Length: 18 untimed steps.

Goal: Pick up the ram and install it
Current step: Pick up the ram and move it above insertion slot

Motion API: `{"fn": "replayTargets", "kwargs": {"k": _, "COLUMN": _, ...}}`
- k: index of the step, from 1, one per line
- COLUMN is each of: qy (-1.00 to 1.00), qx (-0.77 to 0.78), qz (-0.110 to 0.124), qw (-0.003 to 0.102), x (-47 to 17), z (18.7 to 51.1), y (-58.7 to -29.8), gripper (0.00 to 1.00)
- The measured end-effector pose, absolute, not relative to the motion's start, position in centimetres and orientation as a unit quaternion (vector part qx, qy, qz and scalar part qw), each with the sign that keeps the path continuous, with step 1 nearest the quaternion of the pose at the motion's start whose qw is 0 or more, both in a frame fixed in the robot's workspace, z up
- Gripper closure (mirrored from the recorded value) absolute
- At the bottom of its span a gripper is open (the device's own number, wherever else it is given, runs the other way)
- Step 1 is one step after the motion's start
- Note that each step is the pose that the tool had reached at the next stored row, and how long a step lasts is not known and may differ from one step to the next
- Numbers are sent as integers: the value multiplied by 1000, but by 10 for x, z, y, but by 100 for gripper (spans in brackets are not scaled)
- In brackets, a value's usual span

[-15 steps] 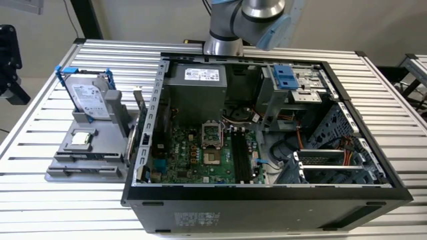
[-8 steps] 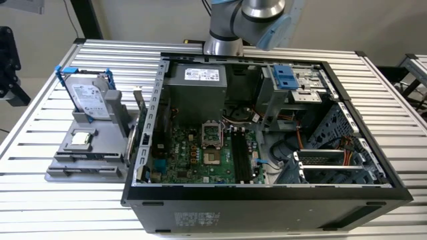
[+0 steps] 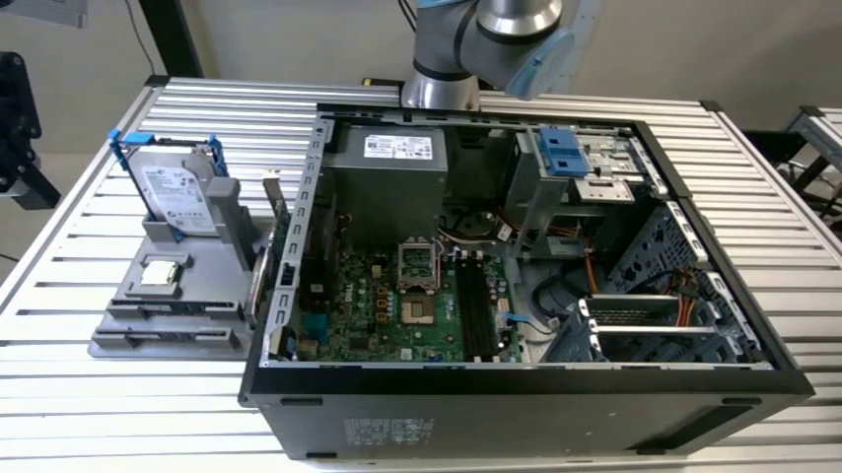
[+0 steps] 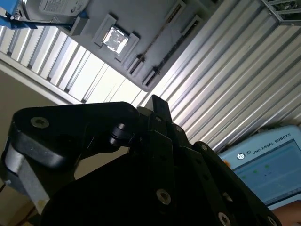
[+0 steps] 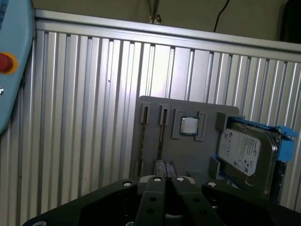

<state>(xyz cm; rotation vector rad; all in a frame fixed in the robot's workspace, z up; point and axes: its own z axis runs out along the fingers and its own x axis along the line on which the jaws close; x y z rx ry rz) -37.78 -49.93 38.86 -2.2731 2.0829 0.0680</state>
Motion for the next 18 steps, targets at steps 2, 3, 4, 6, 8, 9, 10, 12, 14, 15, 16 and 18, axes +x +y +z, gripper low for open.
{"fn": "replayTargets", "kwargs": {"k": 2, "qy": 675, "qx": -737, "qz": 22, "qw": 29, "x": -378, "z": 389, "y": -499, "gripper": 0}}
{"fn": "replayTargets", "kwargs": {"k": 3, "qy": 675, "qx": -737, "qz": 22, "qw": 29, "x": -378, "z": 389, "y": -499, "gripper": 0}}
{"fn": "replayTargets", "kwargs": {"k": 4, "qy": 675, "qx": -737, "qz": 22, "qw": 29, "x": -378, "z": 389, "y": -499, "gripper": 0}}
{"fn": "replayTargets", "kwargs": {"k": 6, "qy": 675, "qx": -737, "qz": 22, "qw": 29, "x": -378, "z": 389, "y": -499, "gripper": 0}}
{"fn": "replayTargets", "kwargs": {"k": 8, "qy": 675, "qx": -737, "qz": 22, "qw": 29, "x": -378, "z": 389, "y": -499, "gripper": 0}}
{"fn": "replayTargets", "kwargs": {"k": 9, "qy": 675, "qx": -737, "qz": 22, "qw": 28, "x": -378, "z": 389, "y": -499, "gripper": 0}}
{"fn": "replayTargets", "kwargs": {"k": 10, "qy": 675, "qx": -737, "qz": 21, "qw": 28, "x": -378, "z": 389, "y": -499, "gripper": 0}}
{"fn": "replayTargets", "kwargs": {"k": 12, "qy": 676, "qx": -737, "qz": 21, "qw": 28, "x": -378, "z": 388, "y": -499, "gripper": 0}}
{"fn": "replayTargets", "kwargs": {"k": 14, "qy": 678, "qx": -735, "qz": 20, "qw": 27, "x": -378, "z": 387, "y": -499, "gripper": 0}}
{"fn": "replayTargets", "kwargs": {"k": 15, "qy": 679, "qx": -733, "qz": 19, "qw": 26, "x": -377, "z": 386, "y": -499, "gripper": 0}}
{"fn": "replayTargets", "kwargs": {"k": 16, "qy": 681, "qx": -731, "qz": 18, "qw": 25, "x": -377, "z": 385, "y": -499, "gripper": 0}}
{"fn": "replayTargets", "kwargs": {"k": 18, "qy": 684, "qx": -729, "qz": 16, "qw": 23, "x": -377, "z": 383, "y": -499, "gripper": 0}}
